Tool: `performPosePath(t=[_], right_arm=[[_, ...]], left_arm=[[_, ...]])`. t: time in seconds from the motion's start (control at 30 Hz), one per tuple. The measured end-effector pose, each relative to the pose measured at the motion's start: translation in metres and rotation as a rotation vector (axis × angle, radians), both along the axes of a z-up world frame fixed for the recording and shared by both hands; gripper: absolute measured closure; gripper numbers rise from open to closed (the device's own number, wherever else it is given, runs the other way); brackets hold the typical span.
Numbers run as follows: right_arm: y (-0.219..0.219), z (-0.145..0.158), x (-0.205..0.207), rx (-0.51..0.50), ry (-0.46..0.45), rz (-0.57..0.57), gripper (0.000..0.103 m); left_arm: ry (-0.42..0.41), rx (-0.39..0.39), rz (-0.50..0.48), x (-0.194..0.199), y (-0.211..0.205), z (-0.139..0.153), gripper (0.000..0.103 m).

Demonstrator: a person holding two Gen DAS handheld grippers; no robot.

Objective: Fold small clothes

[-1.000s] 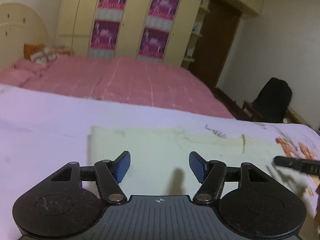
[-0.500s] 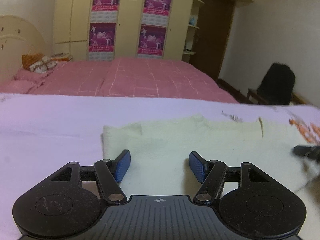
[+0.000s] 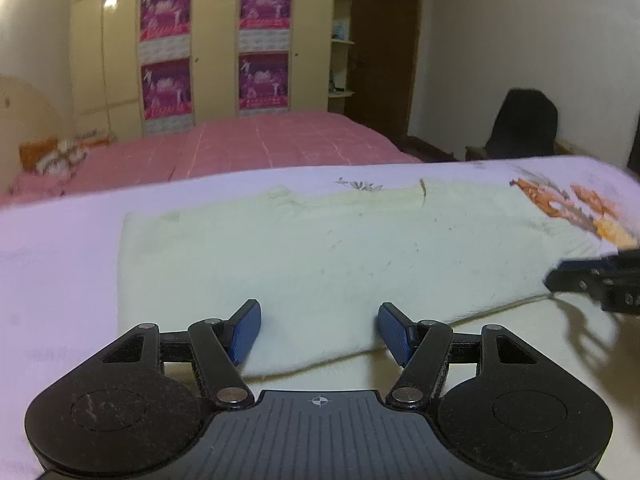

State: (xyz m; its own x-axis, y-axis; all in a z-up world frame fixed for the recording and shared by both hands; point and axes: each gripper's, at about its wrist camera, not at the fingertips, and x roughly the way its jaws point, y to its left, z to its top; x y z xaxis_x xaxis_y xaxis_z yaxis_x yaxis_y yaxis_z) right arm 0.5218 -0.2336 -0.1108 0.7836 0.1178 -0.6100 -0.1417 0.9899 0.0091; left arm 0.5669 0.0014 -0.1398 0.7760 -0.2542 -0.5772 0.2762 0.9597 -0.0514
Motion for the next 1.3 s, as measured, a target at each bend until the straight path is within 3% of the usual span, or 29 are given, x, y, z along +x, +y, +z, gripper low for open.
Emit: performPosePath(t=[0.17,0.3,0.4,0.5,0.6,0.73,0.83,0.87,0.93,1.17,1.3], right_arm=[[-0.022,0.006,-0.014,0.028,0.003,-0.007,0.081],[-0.038,0.018,-0.018,0.076,-0.046,-0.084,0.079],[-0.046,0.007,-0.006,0.072,0.003,-0.118,0.08],[-0.039,0.0,-0.01,-0.007,-0.008,-0.072,0.082],[-0.04,-0.001,-0.016,-0.021,-0.011,-0.054,0.083],[-0.026,-0.005,-0.019,-0.118,-0.057,-0.039,0.082],[-0.02,0.002,-0.026,-0.157,-0.044,-0.034,0.073],[-0.024,0.007,-0.032,-0.132,-0.031,-0.031,0.06],[-0.035,0.014,-0.048,-0.044,-0.013,-0.021,0.059],[-0.054,0.019,-0.114,0.065,0.023,-0.06,0.059],[-0.057,0.024,-0.153,0.148,0.064,-0.082,0.059]], left_arm=[[-0.008,0.004,0.022,-0.007,0.01,0.008,0.038],[0.003,-0.008,0.064,-0.002,0.012,0.008,0.038],[0.007,0.008,0.073,0.002,0.011,-0.004,0.038],[0.023,0.028,0.081,0.0,0.008,-0.002,0.037],[0.026,0.049,0.081,0.001,0.004,-0.004,0.034],[0.034,0.089,0.074,0.001,-0.002,-0.003,0.024],[0.063,0.143,0.081,-0.008,-0.006,0.006,0.018],[0.064,0.143,0.086,-0.015,-0.005,0.009,0.017],[0.056,0.132,0.097,-0.031,-0.002,0.014,0.017],[0.04,0.112,0.134,-0.101,0.013,0.03,0.015],[0.03,0.123,0.14,-0.151,0.025,0.038,0.004]])
